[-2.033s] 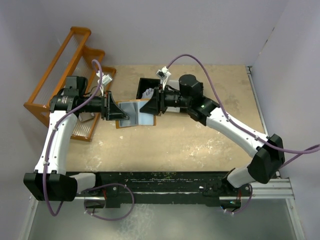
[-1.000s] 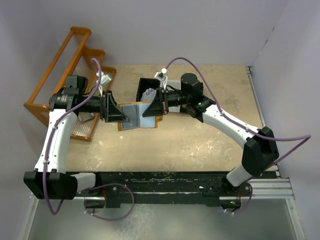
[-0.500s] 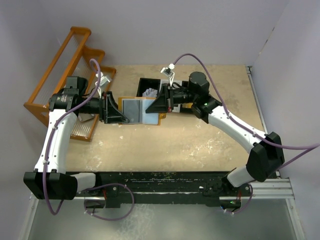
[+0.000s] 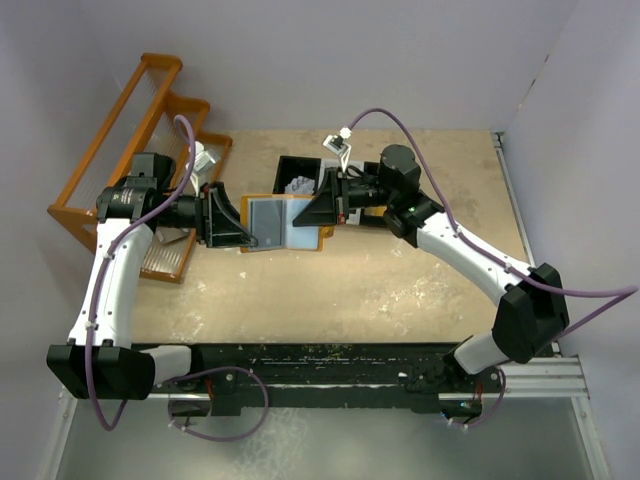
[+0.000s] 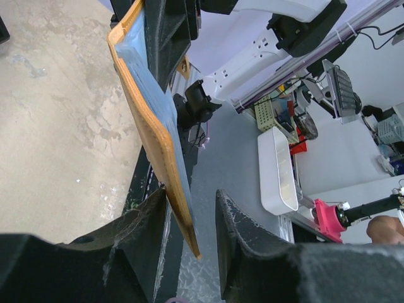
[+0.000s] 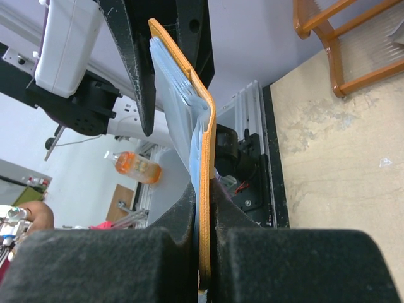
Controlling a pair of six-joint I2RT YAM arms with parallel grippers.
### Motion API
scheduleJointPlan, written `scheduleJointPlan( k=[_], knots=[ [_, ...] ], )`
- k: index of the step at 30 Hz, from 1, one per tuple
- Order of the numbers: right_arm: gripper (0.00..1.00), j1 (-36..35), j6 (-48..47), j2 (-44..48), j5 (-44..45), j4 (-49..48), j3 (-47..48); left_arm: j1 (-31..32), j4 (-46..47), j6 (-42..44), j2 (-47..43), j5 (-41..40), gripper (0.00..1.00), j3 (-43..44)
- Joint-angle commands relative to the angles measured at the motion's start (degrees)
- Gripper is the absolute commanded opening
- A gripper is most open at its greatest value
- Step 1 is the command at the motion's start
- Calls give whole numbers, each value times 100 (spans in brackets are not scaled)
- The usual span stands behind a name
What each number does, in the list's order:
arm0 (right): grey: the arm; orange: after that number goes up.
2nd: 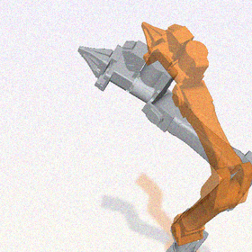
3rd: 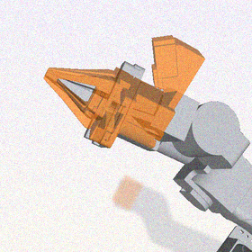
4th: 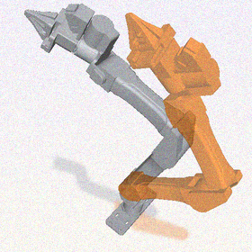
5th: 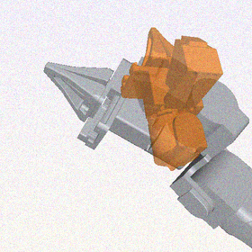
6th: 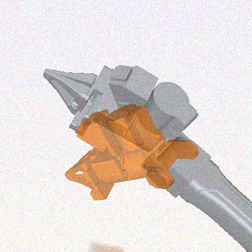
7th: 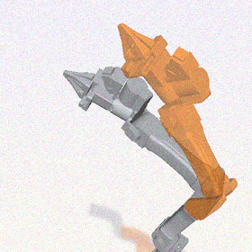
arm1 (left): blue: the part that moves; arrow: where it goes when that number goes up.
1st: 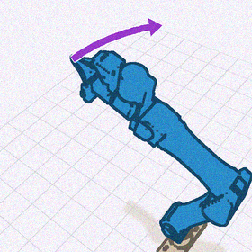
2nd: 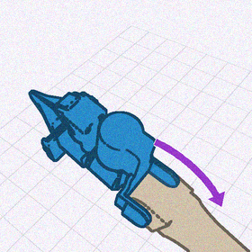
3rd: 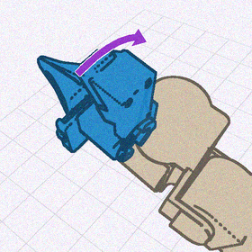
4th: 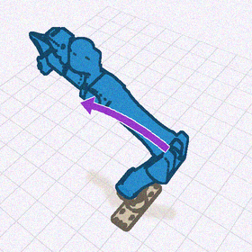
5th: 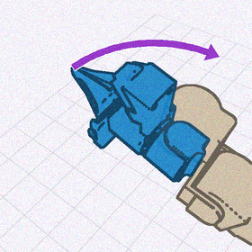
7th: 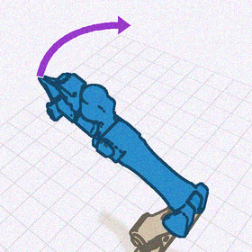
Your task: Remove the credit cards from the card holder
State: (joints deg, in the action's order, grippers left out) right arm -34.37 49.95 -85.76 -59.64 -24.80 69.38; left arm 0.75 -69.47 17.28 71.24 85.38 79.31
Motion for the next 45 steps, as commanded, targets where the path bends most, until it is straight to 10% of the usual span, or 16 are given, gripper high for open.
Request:
scheduleJointPlan(
  k=[1, 16, 33, 45],
  knots=[
    [0, 35, 63, 77, -178, -411, 50, -65, 188, -30, -130, 295, 39, 258],
    [0, 58, 67, 64, -223, -396, 49, -74, 241, -149, -181, 378, 41, 356],
    [0, 57, 155, 147, -147, -707, 53, -93, 2050, -1813, -585, -222, 15, -263],
    [0, -134, 449, 156, -48, -1161, -51, -93, 2535, -2360, -619, -971, 35, -474]
  ],
)
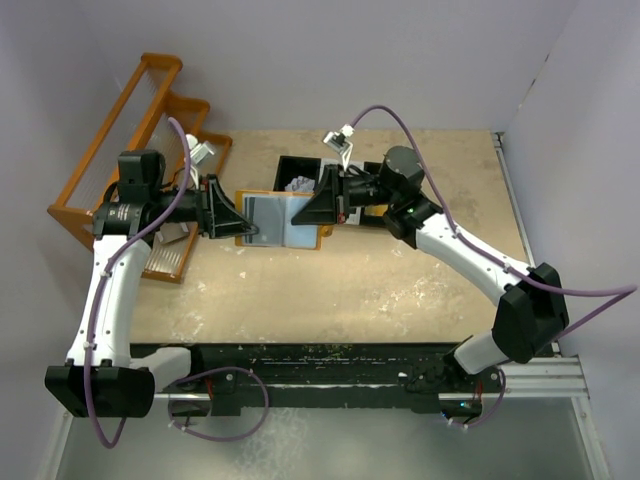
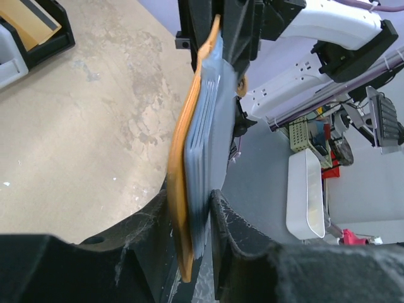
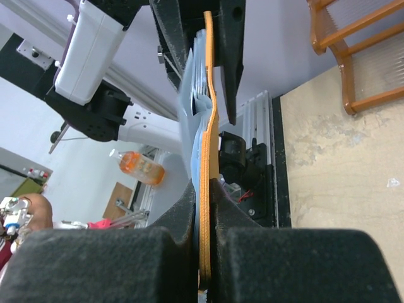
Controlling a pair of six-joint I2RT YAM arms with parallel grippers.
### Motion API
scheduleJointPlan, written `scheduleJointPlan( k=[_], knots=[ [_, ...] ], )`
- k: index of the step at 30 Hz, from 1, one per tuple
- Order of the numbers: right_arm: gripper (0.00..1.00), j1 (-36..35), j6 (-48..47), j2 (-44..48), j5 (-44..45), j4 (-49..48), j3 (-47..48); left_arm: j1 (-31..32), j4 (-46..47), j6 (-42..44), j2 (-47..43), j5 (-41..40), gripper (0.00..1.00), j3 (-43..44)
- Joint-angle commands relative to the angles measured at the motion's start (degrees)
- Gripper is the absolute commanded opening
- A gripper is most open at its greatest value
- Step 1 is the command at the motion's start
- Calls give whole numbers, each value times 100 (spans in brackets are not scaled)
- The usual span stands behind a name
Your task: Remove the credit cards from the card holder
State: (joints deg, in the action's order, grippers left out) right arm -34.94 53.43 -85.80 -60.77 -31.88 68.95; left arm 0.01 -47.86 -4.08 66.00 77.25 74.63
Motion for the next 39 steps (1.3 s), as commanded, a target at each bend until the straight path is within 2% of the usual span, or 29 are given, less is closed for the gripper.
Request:
scheduleJointPlan(
  k=[1, 9, 15, 21, 23, 27, 29, 31, 33, 35, 37, 39],
  knots=[
    [0, -76, 97, 159, 68, -449, -33, -19, 373, -225, -112, -139, 35, -14],
    [0, -79, -107, 183, 12, -31, -75, -19, 294, -112, -208, 447, 33, -61],
    [0, -96, 273, 93, 158, -669, -89, -19, 312, -94, -168, 521, 22, -121],
    [0, -243, 533, -10, 219, -1048, -103, -19, 321, -86, -140, 554, 18, -159],
    [9, -294, 557, -39, 230, -1102, -104, -19, 329, -65, -155, 499, 14, -148],
    [51, -456, 569, -63, 298, -1206, -133, -19, 495, -92, -297, 202, 9, -186],
    [66, -518, 476, -52, 427, -1116, -136, -19, 622, -209, -321, 137, 7, -228],
    [76, -596, 190, -59, 659, -760, -64, -19, 611, -235, -284, 202, 7, -232],
    [81, -686, -413, -88, 965, 42, 183, -19, 614, -264, -251, 261, 7, -211],
    [81, -754, -915, -131, 1389, 846, 445, -19, 590, -276, -245, 323, 7, -198],
    [77, -777, -1151, -185, 1743, 1328, 602, -19, 589, -289, -255, 423, 7, -201],
    [69, -778, -1214, -184, 2240, 1601, 652, -19, 569, -255, -269, 546, 7, -205]
  ],
)
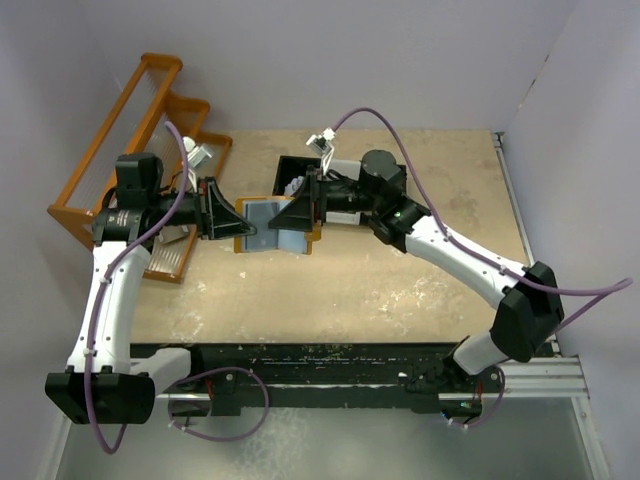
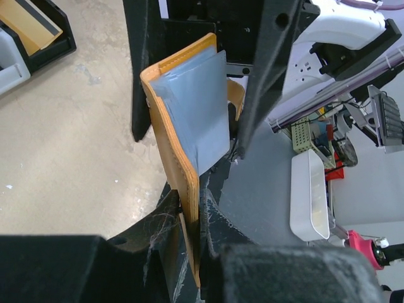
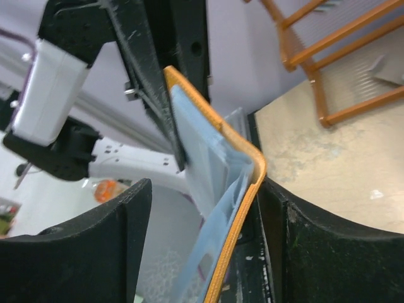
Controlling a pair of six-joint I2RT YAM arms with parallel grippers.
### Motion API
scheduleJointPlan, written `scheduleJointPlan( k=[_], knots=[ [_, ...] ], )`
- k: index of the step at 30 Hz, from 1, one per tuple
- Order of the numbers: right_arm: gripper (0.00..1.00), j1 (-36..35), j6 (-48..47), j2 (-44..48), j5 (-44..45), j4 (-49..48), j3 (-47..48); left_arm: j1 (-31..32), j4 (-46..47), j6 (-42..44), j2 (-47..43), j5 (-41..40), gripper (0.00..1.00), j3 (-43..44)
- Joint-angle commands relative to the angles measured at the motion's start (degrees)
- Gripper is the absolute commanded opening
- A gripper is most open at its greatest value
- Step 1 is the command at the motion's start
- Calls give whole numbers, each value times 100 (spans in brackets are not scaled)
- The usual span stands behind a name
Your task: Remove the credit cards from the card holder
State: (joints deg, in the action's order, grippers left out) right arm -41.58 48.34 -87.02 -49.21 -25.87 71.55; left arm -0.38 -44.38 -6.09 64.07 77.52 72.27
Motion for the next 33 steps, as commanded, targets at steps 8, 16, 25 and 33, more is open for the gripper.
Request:
scheduleJointPlan(
  k=[8, 16, 25, 33],
  knots=[
    [56, -241, -941, 8, 1653, 1182, 478, 20, 524, -486, -59, 788, 4, 38],
    [7, -324, -815, 488, 2148, 785, 30, 21, 335, -633, 61, 822, 21, 237],
    [0, -166, 386, 549, 803, -568, -507, 21, 45, -315, -60, 988, 47, 282],
    [0, 283, 1466, 635, 344, -2195, -1190, 11, -278, 51, -134, 1270, 56, 301]
  ],
)
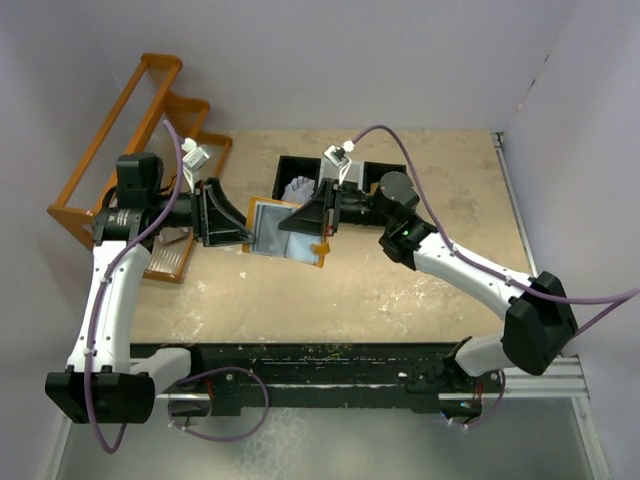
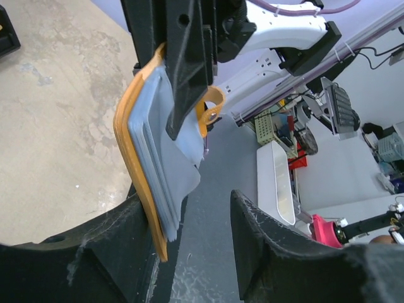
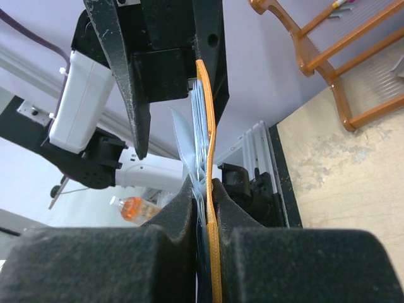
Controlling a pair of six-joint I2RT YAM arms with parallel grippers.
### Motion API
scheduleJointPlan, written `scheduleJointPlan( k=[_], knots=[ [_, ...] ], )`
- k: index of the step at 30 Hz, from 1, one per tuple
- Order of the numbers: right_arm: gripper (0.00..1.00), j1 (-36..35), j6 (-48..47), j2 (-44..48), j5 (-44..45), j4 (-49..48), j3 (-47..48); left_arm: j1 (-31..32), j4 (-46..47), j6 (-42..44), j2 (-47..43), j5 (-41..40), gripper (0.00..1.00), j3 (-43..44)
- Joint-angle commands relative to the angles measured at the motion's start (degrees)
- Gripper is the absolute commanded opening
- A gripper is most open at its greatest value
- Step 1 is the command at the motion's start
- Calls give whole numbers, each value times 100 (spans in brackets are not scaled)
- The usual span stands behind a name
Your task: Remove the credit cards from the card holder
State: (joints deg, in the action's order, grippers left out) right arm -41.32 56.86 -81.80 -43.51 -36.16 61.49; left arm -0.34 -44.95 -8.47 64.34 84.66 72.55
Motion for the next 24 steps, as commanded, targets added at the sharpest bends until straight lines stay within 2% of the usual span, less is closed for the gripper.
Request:
scheduleJointPlan(
  k=[1, 9, 11, 14, 20, 24],
  knots=[
    [0, 286, 656, 133, -289, -1266, -221, -5, -295, 350, -139, 556, 56, 281],
    [0, 340, 764, 206, -648, -1797, -290, -23, -384, 444, 95, 457, 38, 243],
    [0, 344, 818, 156, -699, -1930, -270, -19, -319, 383, 145, 447, 37, 205],
    [0, 340, 840, 68, -660, -2077, -232, -19, -108, 169, 153, 510, 39, 111],
    [0, 329, 875, -112, -642, -2176, -109, -19, 162, -55, 24, 730, 54, -8],
    [0, 270, 871, -248, -674, -2208, -14, -18, 166, -22, 7, 777, 56, -13]
  ],
)
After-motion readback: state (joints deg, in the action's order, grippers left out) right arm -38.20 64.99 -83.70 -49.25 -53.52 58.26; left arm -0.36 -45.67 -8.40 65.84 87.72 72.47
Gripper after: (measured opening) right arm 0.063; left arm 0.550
